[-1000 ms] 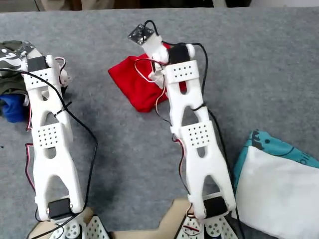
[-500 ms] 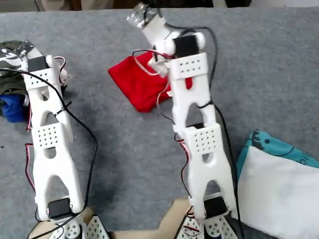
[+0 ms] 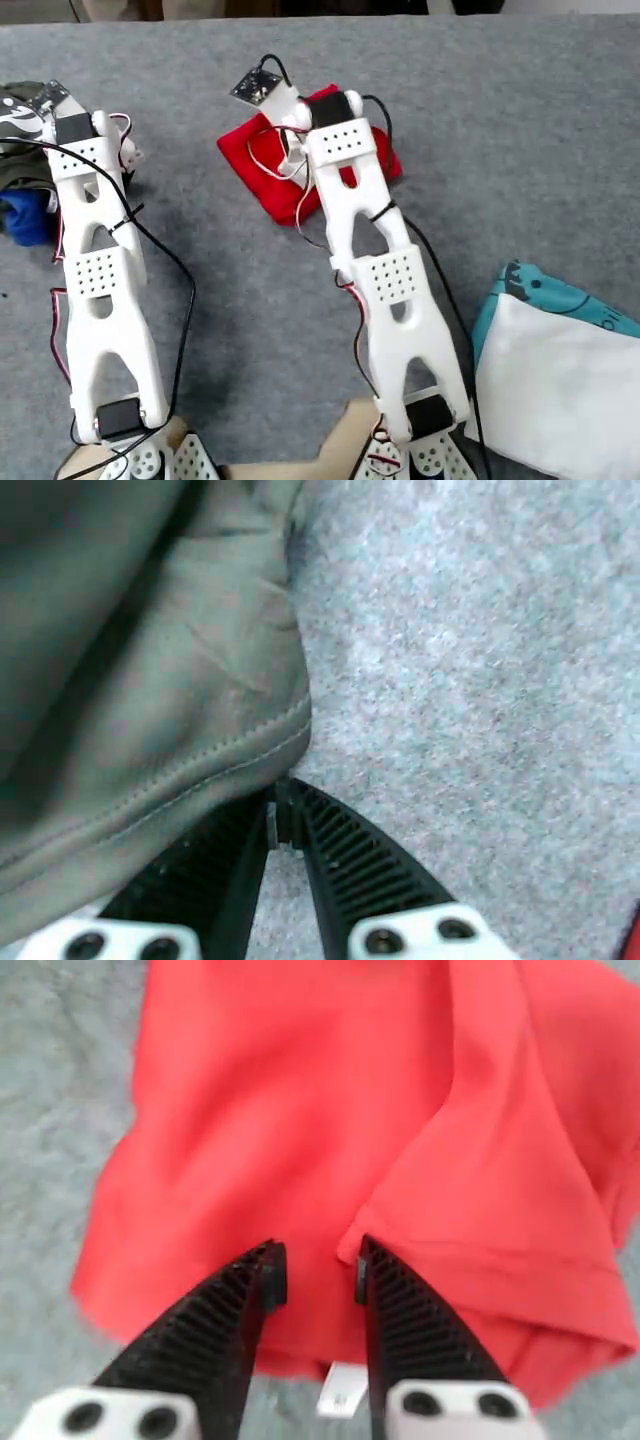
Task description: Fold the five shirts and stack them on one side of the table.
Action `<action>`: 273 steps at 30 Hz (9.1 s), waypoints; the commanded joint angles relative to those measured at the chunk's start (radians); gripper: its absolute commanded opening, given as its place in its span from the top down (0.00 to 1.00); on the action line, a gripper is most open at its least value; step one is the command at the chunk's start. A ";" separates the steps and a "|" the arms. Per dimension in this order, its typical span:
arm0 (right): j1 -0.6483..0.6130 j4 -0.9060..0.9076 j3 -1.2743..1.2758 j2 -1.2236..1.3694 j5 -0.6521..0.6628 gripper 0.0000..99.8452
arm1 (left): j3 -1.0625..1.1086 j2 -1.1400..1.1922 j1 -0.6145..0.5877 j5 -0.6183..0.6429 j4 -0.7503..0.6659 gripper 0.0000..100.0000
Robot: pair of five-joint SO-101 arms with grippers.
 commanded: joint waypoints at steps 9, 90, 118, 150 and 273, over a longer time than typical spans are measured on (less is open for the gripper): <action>0.082 -0.196 -0.007 0.062 0.006 0.94 | -0.040 -0.028 0.005 0.002 -0.017 0.98; 0.186 -0.334 -0.369 0.045 0.117 0.98 | -0.040 -0.027 0.008 0.000 -0.017 0.98; 0.392 -0.216 -0.139 0.143 -0.411 0.97 | -0.041 -0.136 0.143 0.002 0.057 0.98; 0.395 -0.216 -0.143 0.143 -0.420 0.97 | -0.008 -0.113 0.387 0.253 -0.038 0.80; -0.174 -0.365 0.387 -0.232 -1.347 0.74 | 1.031 -0.544 0.068 -0.180 -0.285 0.98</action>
